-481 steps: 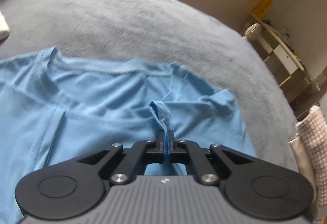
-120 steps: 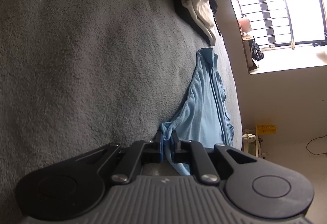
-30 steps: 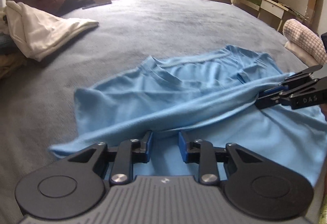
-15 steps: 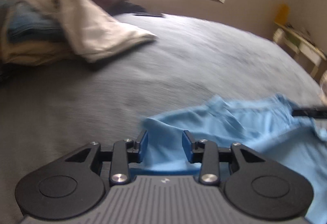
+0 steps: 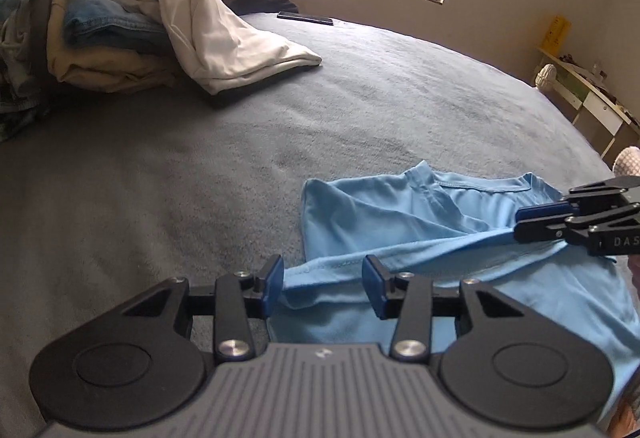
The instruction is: Fold clothes
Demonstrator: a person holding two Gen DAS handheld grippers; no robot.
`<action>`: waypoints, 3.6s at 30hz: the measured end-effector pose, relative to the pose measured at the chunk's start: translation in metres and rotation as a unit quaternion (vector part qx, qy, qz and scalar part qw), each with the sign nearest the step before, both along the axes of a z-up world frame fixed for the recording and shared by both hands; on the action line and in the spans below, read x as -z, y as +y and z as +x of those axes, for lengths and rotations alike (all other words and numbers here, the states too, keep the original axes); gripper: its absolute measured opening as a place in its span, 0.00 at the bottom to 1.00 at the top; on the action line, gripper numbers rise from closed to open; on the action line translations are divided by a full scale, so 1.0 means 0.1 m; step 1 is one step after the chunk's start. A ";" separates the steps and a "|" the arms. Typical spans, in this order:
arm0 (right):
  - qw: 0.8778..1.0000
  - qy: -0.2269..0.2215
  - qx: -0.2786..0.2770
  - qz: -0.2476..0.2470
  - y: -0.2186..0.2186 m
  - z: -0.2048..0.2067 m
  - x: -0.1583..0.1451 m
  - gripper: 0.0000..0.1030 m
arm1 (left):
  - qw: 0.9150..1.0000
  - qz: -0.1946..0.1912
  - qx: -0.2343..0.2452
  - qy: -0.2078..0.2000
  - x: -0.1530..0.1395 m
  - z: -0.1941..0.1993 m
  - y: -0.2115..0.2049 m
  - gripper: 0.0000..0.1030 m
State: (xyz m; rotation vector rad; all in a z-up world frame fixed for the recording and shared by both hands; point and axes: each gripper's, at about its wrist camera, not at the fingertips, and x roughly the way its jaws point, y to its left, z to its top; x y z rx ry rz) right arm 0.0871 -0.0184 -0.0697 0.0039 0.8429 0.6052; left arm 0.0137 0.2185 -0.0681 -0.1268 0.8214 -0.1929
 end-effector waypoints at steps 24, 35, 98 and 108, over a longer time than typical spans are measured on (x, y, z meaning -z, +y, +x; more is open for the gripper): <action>0.989 0.072 -0.110 0.067 0.42 0.14 0.14 0.21 | 0.996 -0.064 -0.054 0.018 0.10 0.04 0.41 0.57; 0.999 0.040 -0.010 0.032 0.56 0.52 0.30 0.18 | 0.991 -0.103 -0.084 0.026 0.17 0.24 0.49 0.54; 0.939 -0.015 0.325 0.107 -2.52 -0.61 -0.03 0.32 | 0.996 0.002 -0.070 0.053 0.21 0.33 0.12 0.65; 0.945 0.039 0.313 0.083 -2.66 -0.58 0.30 0.43 | 0.999 -0.026 -0.034 0.032 0.15 0.26 0.26 0.66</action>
